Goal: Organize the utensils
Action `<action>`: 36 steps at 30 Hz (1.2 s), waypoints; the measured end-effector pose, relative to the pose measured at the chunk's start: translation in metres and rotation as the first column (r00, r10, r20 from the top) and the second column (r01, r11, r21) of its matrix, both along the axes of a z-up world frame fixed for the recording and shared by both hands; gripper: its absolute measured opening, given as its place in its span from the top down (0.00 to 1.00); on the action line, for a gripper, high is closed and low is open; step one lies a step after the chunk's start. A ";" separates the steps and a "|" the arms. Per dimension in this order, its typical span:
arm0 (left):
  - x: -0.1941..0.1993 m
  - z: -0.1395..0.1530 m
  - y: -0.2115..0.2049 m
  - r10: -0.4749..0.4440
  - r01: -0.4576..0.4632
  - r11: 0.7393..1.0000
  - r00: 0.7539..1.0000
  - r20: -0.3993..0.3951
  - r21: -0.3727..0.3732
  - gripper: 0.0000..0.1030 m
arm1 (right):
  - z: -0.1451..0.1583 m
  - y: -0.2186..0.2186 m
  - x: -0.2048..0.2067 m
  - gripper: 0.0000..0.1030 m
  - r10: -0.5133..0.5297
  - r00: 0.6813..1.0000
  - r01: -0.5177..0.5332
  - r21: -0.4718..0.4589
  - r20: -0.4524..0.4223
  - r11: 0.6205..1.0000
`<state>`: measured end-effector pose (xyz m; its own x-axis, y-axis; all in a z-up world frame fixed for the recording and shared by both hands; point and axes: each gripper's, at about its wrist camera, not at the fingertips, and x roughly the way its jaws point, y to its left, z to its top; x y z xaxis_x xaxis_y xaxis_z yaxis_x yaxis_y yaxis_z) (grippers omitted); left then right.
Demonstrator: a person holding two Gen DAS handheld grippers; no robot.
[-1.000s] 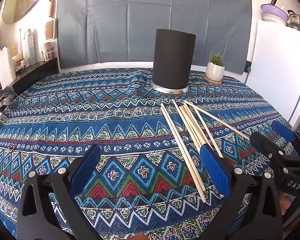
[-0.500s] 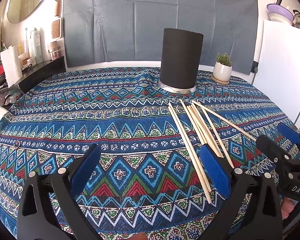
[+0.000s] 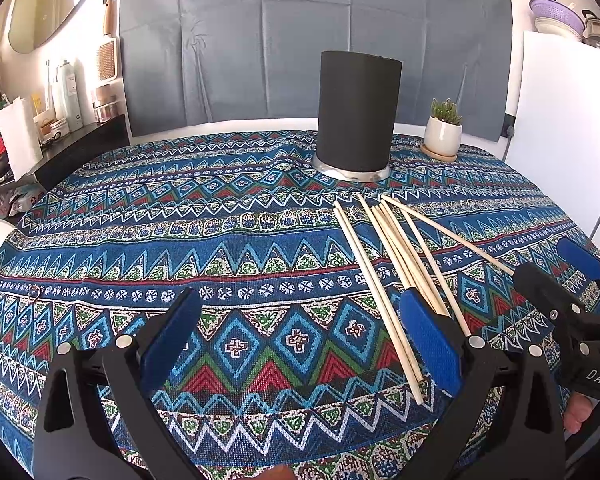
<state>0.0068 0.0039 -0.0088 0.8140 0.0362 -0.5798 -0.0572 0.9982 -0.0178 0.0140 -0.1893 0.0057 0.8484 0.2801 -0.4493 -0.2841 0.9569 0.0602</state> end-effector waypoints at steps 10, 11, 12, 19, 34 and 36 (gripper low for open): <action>0.002 -0.001 0.000 -0.007 0.007 1.000 1.000 -0.007 -0.010 0.06 | 0.000 0.001 0.001 0.08 0.004 1.000 -0.004 -0.001 -0.003 1.000; 0.002 -0.001 0.000 -0.006 0.006 1.000 1.000 -0.007 -0.008 0.06 | 0.000 0.001 0.001 0.08 0.003 1.000 -0.003 -0.002 -0.004 1.000; 0.003 -0.001 0.000 -0.005 0.005 1.000 1.000 -0.009 -0.006 0.06 | 0.000 0.001 0.001 0.08 0.002 1.000 -0.002 -0.003 -0.005 1.000; 0.006 -0.003 0.002 -0.008 0.008 1.000 1.000 -0.024 -0.019 0.06 | -0.001 0.002 0.002 0.08 0.001 1.000 -0.001 -0.007 -0.010 1.000; 0.017 -0.004 0.000 -0.008 0.010 1.000 0.997 -0.076 0.028 0.06 | -0.002 0.008 0.005 0.08 0.043 0.998 -0.045 -0.057 -0.045 0.997; 0.020 -0.001 0.000 -0.011 0.014 0.999 0.996 -0.084 0.036 0.06 | -0.001 0.008 0.007 0.08 0.053 0.997 -0.057 -0.070 -0.053 0.996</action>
<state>0.0270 0.0040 -0.0103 0.7630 0.0489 -0.6446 -0.0443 0.9987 0.0233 0.0206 -0.1809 0.0042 0.8078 0.2914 -0.5124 -0.3345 0.9424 0.0085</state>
